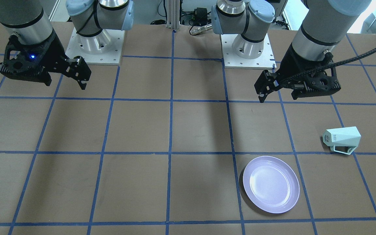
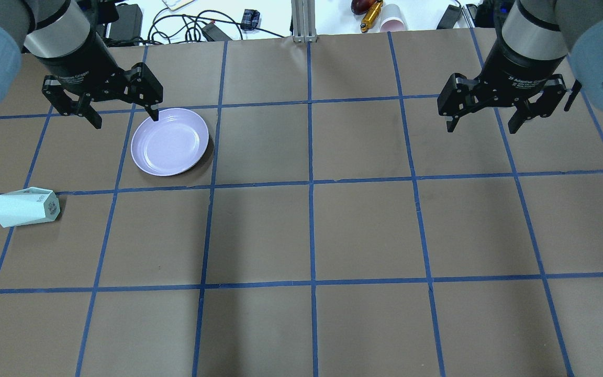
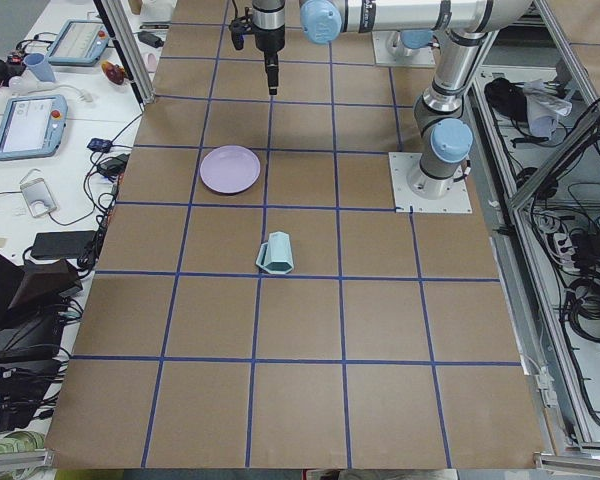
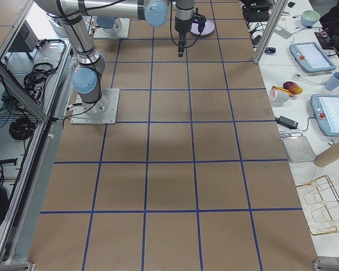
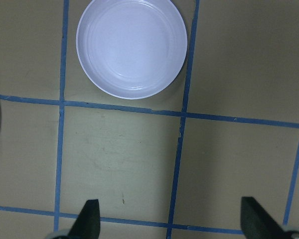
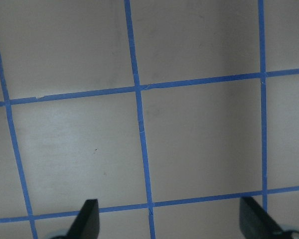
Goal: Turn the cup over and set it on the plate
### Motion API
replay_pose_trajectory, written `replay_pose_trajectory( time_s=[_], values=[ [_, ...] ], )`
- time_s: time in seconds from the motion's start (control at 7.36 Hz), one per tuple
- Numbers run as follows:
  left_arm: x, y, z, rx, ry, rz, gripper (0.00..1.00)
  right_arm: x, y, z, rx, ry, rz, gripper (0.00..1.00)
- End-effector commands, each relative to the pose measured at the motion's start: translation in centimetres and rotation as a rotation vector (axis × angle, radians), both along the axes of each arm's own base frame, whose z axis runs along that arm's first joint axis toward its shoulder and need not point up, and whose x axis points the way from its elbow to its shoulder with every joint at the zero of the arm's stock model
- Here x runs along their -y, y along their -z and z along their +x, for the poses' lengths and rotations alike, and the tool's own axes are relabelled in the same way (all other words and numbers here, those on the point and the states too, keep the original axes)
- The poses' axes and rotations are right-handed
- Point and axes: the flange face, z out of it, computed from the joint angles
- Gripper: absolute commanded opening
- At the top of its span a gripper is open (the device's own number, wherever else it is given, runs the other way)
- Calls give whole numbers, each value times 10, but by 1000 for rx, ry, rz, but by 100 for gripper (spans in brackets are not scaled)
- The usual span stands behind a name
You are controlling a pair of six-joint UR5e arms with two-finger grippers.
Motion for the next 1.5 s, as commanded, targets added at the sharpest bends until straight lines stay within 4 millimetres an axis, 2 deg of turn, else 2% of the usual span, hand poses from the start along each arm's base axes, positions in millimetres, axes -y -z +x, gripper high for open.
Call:
replay_pose_trajectory(
  time_s=[0.0,0.82,1.36],
  values=[
    [0,0,0,-1,0,0,100,0,0,0,0,0,0,100],
    [-4,2,-1,-3,8,3,100,0,0,0,0,0,0,100],
    [-7,-4,-1,-5,8,-10,100,0,0,0,0,0,0,100]
  ],
)
